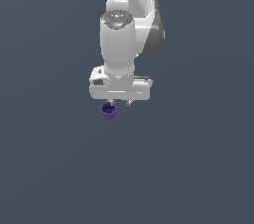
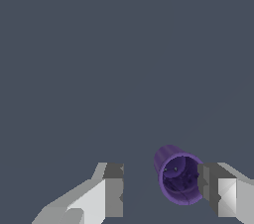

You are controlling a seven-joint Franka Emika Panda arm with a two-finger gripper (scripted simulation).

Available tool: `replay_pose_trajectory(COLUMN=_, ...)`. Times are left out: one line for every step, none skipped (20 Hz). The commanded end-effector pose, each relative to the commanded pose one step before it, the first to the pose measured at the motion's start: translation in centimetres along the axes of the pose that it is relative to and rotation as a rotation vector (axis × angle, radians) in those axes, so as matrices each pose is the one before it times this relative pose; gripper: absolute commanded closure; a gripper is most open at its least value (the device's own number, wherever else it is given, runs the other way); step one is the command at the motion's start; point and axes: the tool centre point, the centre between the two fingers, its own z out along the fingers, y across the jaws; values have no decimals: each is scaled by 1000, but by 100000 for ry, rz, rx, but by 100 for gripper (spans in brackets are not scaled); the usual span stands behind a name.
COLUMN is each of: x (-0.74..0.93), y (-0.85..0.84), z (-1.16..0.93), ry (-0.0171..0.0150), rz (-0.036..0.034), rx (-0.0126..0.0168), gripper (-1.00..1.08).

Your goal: Pick up the object and move it to a goal position.

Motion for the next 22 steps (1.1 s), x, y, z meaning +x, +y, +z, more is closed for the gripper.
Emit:
replay_pose_trajectory(x=-79, y=64, z=180, ry=126, rz=284, rx=-379, gripper=-20)
replay_pose_trajectory(x=-49, y=61, z=120, ry=145, rz=252, rx=-303, gripper=-20)
replay_pose_trajectory(x=-65, y=69, z=160, ry=157, rz=306, rx=-367, gripper=-20)
replay_pose_trajectory(x=-81, y=82, z=193, ry=186, rz=367, rx=-440, gripper=-20)
replay_pose_trajectory(x=-94, y=94, z=218, ry=227, rz=417, rx=-501, gripper=-20)
replay_pose_trajectory(x=-109, y=105, z=247, ry=265, rz=471, rx=-564, gripper=-20)
replay_pose_trajectory(x=-126, y=114, z=277, ry=301, rz=520, rx=-623, gripper=-20)
replay_pose_trajectory(x=-142, y=123, z=304, ry=342, rz=565, rx=-676, gripper=-20)
replay_pose_trajectory(x=-161, y=131, z=330, ry=384, rz=609, rx=-727, gripper=-20)
replay_pose_trajectory(x=-180, y=136, z=356, ry=427, rz=648, rx=-768, gripper=-20)
replay_pose_trajectory(x=-201, y=142, z=380, ry=473, rz=684, rx=-807, gripper=-20)
replay_pose_trajectory(x=-223, y=144, z=403, ry=518, rz=715, rx=-834, gripper=-20)
replay_pose_trajectory(x=-247, y=146, z=423, ry=566, rz=743, rx=-856, gripper=-20)
replay_pose_trajectory(x=-272, y=147, z=441, ry=615, rz=768, rx=-869, gripper=-20)
replay_pose_trajectory(x=-299, y=145, z=458, ry=664, rz=787, rx=-871, gripper=-20)
replay_pose_trajectory(x=-329, y=142, z=473, ry=713, rz=804, rx=-863, gripper=-20)
replay_pose_trajectory(x=-360, y=137, z=484, ry=762, rz=817, rx=-844, gripper=-20)
replay_pose_trajectory(x=-386, y=129, z=484, ry=794, rz=812, rx=-798, gripper=-20)
replay_pose_trajectory(x=-401, y=116, z=468, ry=799, rz=782, rx=-722, gripper=-20)
replay_pose_trajectory(x=-413, y=104, z=446, ry=795, rz=750, rx=-641, gripper=-20)
replay_pose_trajectory(x=-407, y=88, z=410, ry=755, rz=690, rx=-539, gripper=-20)
replay_pose_trajectory(x=-398, y=75, z=372, ry=712, rz=635, rx=-447, gripper=-20)
